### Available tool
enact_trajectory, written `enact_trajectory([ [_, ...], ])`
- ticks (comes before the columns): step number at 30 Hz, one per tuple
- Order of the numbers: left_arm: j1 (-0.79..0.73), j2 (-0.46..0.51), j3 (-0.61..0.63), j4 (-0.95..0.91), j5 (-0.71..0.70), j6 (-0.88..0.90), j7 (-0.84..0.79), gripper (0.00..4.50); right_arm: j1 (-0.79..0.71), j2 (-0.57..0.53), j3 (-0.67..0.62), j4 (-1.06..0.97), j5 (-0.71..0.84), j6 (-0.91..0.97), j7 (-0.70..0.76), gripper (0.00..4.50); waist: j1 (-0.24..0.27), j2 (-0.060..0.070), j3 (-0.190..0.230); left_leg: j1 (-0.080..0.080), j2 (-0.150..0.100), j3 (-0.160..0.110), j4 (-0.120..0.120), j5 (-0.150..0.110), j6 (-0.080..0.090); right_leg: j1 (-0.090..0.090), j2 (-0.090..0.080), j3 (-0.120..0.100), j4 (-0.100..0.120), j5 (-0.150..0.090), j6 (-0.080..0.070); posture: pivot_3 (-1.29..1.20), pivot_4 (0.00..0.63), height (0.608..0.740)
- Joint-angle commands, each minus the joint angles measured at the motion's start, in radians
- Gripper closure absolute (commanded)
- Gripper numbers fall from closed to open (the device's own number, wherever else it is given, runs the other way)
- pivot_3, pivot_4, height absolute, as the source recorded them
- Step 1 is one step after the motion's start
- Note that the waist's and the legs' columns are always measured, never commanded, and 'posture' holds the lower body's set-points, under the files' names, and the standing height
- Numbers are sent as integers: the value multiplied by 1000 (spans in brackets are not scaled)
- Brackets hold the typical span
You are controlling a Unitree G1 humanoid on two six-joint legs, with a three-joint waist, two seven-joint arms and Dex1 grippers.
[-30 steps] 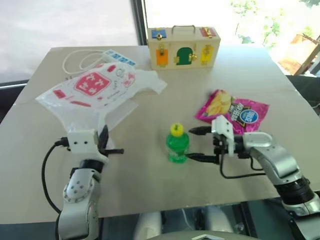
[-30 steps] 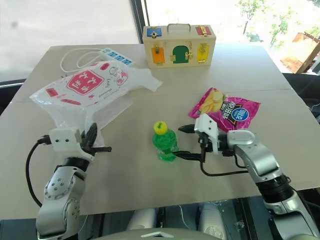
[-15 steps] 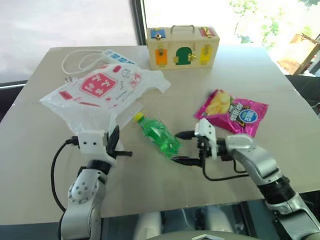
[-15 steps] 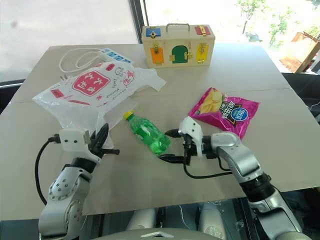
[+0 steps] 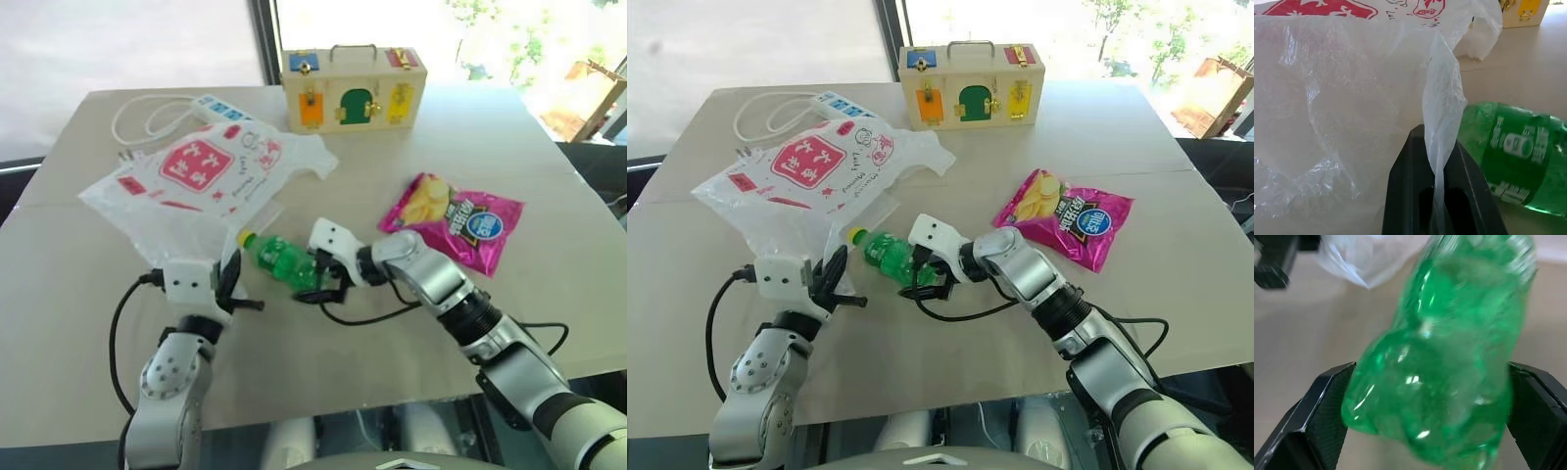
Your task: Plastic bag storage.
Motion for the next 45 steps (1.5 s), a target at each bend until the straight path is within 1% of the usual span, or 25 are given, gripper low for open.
enact_trajectory([
  [1,8,-6,0,-10,6,-36,8,4432,-7,24,-12,-13,-19,20,-41,0,-2,0,0,0,0,0,0,0,0,0,0,0,0,0,0,0,150,740],
  [2,10,-7,-2,-9,7,-39,10,4432,-6,26,-21,-10,-21,20,-52,0,-3,0,0,0,0,0,0,0,-1,0,0,0,0,0,0,0,150,740],
  [4,11,-10,-4,-6,8,-44,12,4500,-7,35,-46,3,-24,18,-83,548,-3,0,0,0,0,0,0,0,-1,0,0,0,0,0,0,0,150,740],
  [5,12,-12,-5,-3,9,-46,13,4500,-7,40,-67,9,-19,18,-100,548,-3,0,0,0,0,0,0,0,-1,0,0,0,0,0,0,0,150,740],
  [6,13,-12,-7,-1,10,-48,12,4500,-5,47,-90,13,-14,16,-120,1153,-3,0,0,0,0,0,0,1,-1,0,0,0,0,0,0,0,150,740],
  [8,14,-12,-8,6,10,-53,11,4500,-3,49,-109,15,-7,13,-128,1305,-2,0,0,0,0,0,0,1,-2,0,0,0,1,0,0,0,150,740],
  [13,11,-3,-15,23,-6,-50,-12,4500,25,41,-162,-26,28,10,-125,1305,-2,0,0,0,0,0,0,1,-2,0,0,0,0,0,0,0,150,740],
  [17,5,14,-46,17,-51,-41,-81,4500,49,4,-204,-106,79,56,-82,1305,-2,0,0,-1,0,0,-1,1,-2,-1,1,0,0,0,0,0,150,740],
  [21,19,67,-117,-40,-160,-23,-231,4500,61,-45,-230,-156,90,79,-85,1305,-2,0,0,-1,0,0,-1,1,-2,-1,0,0,0,0,0,0,150,740],
  [23,15,97,-136,-67,-219,6,-280,4500,68,-66,-242,-186,102,92,-83,1305,-2,0,0,-1,0,0,-1,1,-2,-1,0,0,0,0,0,0,150,740],
  [25,-1,132,-140,-83,-273,42,-320,4500,85,-101,-258,-240,124,117,-70,1305,-2,0,0,-1,1,0,-1,1,-2,-1,1,0,0,0,0,0,150,740],
  [29,-32,210,-124,-84,-380,113,-397,4500,131,-209,-309,-379,179,178,-43,1305,2,1,1,-2,0,0,-1,1,-2,-1,0,0,0,0,0,0,150,740],
  [32,-44,242,-113,-89,-472,157,-434,4500,135,-240,-327,-419,201,201,-57,1305,-3,1,1,-1,0,0,-1,1,-2,-1,0,0,0,0,0,0,150,740],
  [36,-50,294,-98,-114,-620,248,-478,4500,109,-210,-338,-409,207,206,-100,1305,-3,1,1,-1,2,-1,-1,1,-2,-1,2,0,0,0,0,0,150,740],
  [40,5,376,-57,-146,-729,302,-530,4500,72,-164,-302,-357,167,159,-137,1305,-5,1,1,-1,2,-1,-1,1,-2,-2,2,2,0,0,0,0,150,740],
  [43,28,391,31,-136,-826,308,-513,4500,10,-128,-247,-288,113,119,-160,1305,-4,1,1,-1,1,0,-1,1,-2,-2,2,2,0,0,0,0,150,740],
  [45,32,370,94,-129,-906,302,-461,4500,-54,-69,-220,-188,76,74,-193,1305,-3,2,1,-1,1,-1,-1,1,-2,-2,2,1,0,0,0,0,150,740],
])
